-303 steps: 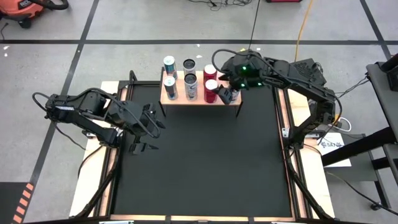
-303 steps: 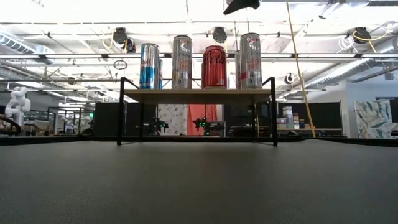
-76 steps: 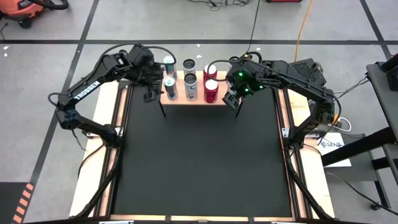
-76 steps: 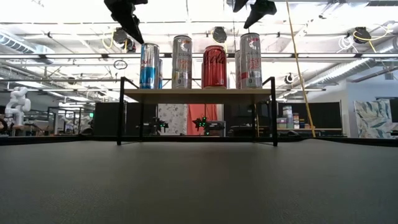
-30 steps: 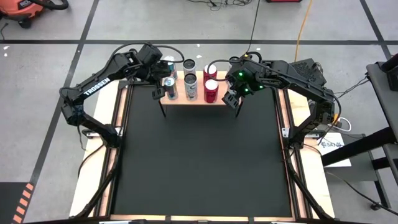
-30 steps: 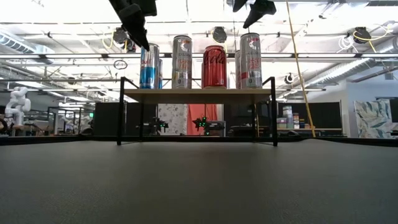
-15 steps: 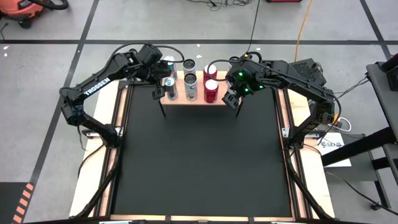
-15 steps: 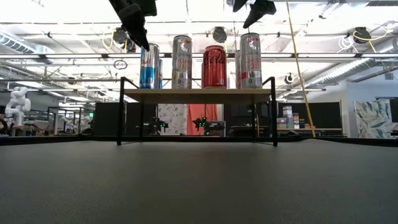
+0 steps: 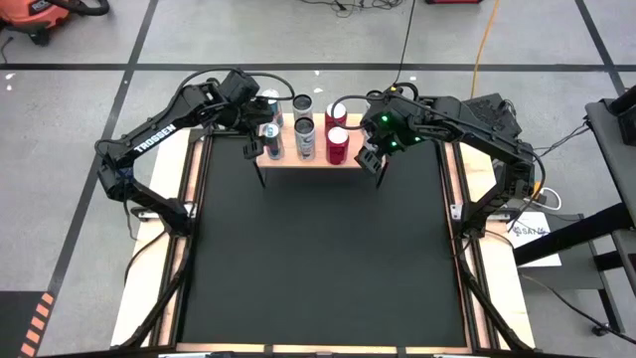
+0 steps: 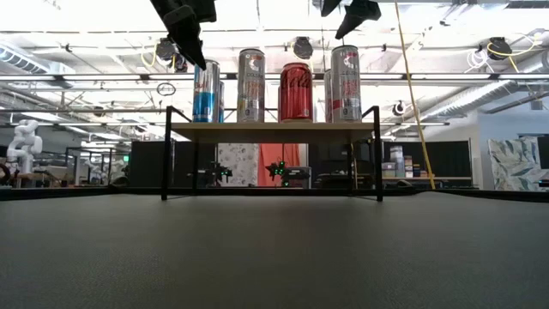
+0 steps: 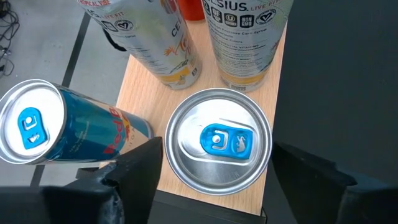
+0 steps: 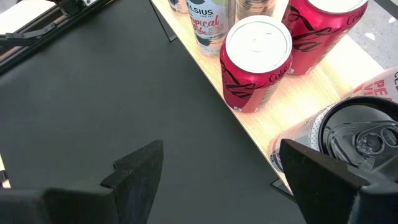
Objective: Place canned beverage on shelf
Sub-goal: Adjust the blue soda can on the shelf
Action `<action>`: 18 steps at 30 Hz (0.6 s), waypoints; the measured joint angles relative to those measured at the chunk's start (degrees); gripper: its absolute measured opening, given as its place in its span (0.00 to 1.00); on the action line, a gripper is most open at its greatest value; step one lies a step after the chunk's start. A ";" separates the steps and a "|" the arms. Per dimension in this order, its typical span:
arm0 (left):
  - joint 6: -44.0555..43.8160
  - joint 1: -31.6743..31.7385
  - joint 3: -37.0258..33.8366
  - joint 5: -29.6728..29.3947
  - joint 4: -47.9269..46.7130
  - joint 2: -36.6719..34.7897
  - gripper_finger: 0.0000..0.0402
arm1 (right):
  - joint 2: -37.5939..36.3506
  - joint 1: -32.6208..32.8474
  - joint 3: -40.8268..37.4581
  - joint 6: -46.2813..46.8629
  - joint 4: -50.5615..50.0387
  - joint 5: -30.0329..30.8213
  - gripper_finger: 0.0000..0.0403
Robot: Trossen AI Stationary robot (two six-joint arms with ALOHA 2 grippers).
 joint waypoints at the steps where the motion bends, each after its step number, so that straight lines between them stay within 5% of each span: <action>1: -0.02 -0.02 0.00 0.00 0.00 0.00 0.73 | 0.01 0.01 0.01 0.00 0.00 0.00 0.76; 18: -7.04 -0.02 0.00 -0.07 -0.02 0.00 0.62 | 0.01 0.01 0.01 0.00 0.00 0.00 0.76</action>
